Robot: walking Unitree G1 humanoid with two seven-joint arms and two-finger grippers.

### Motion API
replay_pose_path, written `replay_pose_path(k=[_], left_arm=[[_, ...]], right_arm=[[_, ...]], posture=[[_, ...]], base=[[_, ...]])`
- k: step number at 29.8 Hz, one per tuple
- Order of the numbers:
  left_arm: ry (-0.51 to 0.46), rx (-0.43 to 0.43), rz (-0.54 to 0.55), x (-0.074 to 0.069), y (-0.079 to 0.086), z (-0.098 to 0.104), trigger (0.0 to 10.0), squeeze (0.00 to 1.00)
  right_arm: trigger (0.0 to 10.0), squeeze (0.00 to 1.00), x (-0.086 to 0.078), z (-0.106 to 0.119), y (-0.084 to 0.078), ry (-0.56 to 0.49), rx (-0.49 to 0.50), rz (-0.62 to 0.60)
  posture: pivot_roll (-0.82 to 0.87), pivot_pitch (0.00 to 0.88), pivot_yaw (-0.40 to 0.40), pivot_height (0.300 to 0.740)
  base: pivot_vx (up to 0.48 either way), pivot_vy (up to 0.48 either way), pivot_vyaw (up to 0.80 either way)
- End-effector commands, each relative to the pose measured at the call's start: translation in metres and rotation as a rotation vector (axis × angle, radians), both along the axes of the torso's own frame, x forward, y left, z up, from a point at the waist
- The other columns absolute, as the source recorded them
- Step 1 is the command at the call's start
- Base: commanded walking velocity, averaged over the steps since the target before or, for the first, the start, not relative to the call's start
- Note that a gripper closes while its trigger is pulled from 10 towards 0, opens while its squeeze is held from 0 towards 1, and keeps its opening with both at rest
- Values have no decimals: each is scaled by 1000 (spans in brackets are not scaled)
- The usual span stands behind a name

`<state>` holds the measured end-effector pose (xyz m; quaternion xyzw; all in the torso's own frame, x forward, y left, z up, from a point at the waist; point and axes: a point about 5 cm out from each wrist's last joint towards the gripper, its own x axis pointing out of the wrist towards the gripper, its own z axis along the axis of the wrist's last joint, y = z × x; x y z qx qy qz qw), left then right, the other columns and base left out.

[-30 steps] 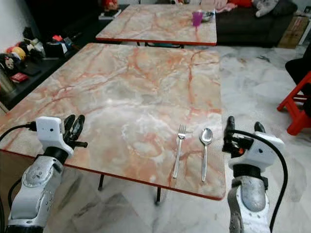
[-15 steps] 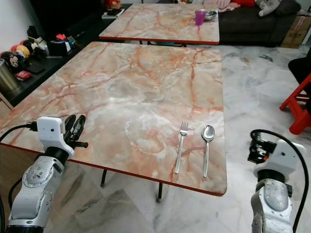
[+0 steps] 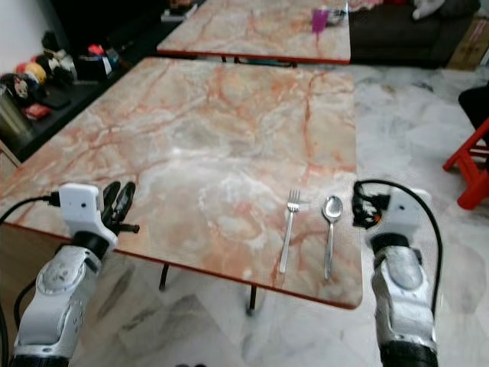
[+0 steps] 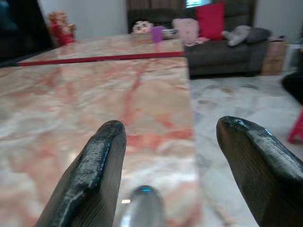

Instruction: Setting the table

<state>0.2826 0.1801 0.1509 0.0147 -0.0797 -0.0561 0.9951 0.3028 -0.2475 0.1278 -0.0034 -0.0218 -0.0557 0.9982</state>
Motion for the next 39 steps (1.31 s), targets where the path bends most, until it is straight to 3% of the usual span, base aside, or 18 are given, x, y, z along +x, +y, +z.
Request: replay_pose_path(k=[1,8,14,16,24,33,39], left_arm=[[19,29,3,0,1,-3,10000,0],[17,32,8,0,2,-3,10000,0],[18,34,12,0,3,-3,10000,0],[18,34,12,0,3,-3,10000,0],[19,33,12,0,3,-4,10000,0],[19,31,21,-1,5,-5,10000,0],[21,31,22,-2,5,-5,10000,0]], right_arm=[[10000,0,3,-4,5,12,6,23],[10000,0,17,-12,23,45,17,96],[10000,0,16,-32,8,202,9,-38],[10000,0,14,-36,2,239,64,-92],[10000,0,13,-18,18,190,81,-14],[10000,0,13,-22,10,250,123,-47],[10000,0,13,-20,14,256,160,-55]], posture=[[47,79,45,740],[54,81,43,740],[54,83,45,740],[53,82,45,740],[50,83,45,740],[55,80,35,740],[54,81,36,740]], base=[[0,0,0],[0,0,0],[0,0,0],[0,0,0],[0,0,0],[0,0,0],[0,0,0]])
